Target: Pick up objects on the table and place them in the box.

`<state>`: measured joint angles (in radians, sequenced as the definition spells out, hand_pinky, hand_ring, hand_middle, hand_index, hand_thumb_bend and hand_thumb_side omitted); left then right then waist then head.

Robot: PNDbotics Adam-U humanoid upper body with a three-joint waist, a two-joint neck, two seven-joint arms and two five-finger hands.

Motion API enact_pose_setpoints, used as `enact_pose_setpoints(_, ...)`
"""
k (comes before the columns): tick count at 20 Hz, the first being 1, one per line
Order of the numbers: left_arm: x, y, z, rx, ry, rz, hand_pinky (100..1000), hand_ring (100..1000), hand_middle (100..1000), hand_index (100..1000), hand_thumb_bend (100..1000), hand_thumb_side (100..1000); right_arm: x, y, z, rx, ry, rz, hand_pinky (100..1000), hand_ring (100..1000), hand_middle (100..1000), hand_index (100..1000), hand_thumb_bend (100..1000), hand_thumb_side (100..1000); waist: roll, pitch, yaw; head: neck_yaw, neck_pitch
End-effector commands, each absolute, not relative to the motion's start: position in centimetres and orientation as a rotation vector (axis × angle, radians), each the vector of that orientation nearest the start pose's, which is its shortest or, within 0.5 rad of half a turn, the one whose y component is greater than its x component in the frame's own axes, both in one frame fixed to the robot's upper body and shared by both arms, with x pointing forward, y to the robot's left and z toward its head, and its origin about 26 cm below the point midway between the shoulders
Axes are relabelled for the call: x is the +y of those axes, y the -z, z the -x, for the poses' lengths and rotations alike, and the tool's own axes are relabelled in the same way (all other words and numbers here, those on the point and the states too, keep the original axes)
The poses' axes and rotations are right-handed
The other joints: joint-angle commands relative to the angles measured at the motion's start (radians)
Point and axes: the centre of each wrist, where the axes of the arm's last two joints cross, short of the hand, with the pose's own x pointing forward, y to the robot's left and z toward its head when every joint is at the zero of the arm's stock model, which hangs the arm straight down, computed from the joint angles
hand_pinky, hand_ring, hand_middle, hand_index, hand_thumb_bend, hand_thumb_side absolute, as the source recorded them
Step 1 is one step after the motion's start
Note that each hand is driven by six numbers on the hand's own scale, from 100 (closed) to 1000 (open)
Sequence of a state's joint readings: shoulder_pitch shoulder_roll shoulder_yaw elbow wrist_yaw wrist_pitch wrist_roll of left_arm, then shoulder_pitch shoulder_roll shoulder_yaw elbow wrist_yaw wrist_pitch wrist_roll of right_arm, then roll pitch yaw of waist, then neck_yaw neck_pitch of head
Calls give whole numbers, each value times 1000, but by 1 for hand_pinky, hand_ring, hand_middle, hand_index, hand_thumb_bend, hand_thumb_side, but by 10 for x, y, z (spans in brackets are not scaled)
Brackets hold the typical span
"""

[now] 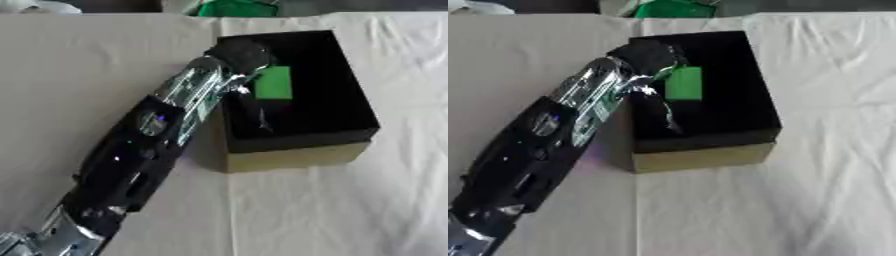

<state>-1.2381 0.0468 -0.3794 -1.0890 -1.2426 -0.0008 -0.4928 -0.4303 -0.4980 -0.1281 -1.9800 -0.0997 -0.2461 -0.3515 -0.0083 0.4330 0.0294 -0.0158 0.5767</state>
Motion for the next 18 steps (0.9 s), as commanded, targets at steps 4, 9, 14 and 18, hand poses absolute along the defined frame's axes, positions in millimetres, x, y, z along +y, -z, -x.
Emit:
enact_pose_setpoints(4,14,-319,-408,2337,-2149,1445,696,766,784,841,792,611,-304,-273,-300,3489,14,-469,871,790,805,821,100,1000,-6,-25,3,-9,-6)
enact_pose_setpoints(9,22,-343,-388,2531,-1911,1347,683,746,780,842,798,631,-304,-272,-300,3492,22,-475,871,789,805,821,100,1000,-6,-28,10,-19,1)
enact_pose_setpoints(14,37,-364,-377,2685,-1821,1204,676,733,775,843,939,693,-305,-271,-299,3494,24,-484,870,790,805,821,100,1000,-4,-31,14,-44,18)
enact_pose_setpoints(18,51,-377,-371,2772,-1728,1143,659,711,757,828,881,671,-306,-271,-299,3493,20,-493,870,790,805,821,100,1000,-1,-34,17,-64,34)
